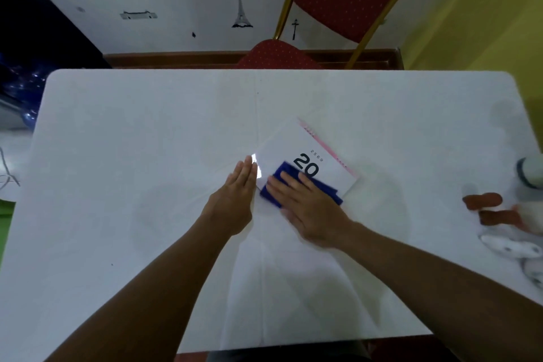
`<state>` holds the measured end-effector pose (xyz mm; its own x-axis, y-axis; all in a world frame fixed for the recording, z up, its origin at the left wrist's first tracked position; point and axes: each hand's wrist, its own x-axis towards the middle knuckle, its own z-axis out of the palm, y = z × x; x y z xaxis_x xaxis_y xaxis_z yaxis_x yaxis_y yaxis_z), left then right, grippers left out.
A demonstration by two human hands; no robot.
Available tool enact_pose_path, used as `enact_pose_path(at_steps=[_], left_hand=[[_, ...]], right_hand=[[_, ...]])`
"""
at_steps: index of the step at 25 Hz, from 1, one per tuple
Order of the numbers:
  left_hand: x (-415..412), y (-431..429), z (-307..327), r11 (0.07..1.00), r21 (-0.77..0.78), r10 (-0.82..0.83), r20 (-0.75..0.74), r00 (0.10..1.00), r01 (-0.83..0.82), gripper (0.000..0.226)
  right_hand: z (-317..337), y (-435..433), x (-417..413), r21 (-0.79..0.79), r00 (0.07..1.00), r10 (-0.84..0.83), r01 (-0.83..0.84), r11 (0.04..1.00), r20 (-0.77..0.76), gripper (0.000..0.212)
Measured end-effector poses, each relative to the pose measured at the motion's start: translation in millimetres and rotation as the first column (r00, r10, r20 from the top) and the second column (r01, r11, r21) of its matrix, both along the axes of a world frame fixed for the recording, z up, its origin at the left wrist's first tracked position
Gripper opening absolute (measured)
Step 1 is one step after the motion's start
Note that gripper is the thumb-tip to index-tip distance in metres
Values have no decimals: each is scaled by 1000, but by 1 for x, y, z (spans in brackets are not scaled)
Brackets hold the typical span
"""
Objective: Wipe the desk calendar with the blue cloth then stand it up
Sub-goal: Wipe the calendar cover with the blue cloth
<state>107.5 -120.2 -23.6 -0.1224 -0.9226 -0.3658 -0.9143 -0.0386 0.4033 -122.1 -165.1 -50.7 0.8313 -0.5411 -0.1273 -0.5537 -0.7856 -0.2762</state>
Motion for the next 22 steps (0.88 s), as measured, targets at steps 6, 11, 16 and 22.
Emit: enact_pose_path(at_steps=[6, 11, 16, 22], left_hand=[[1, -1, 2, 1000, 3, 2, -6, 1000, -2, 86], [1, -1, 0, 1000, 25, -1, 17, 1000, 1, 87], [-1, -3, 2, 997, 74, 27, -22, 999, -25, 85], [-8, 17, 13, 995, -15, 92, -68, 993, -94, 93]], right_hand=[[16, -57, -15, 151, 987, 162, -163, 975, 21, 61], [8, -73, 28, 173, 988, -152, 146, 974, 25, 66], [-2, 1, 4, 10, 987, -56, 55, 998, 153, 55], [-1, 61, -25, 20, 975, -11, 6, 1000, 222, 62]])
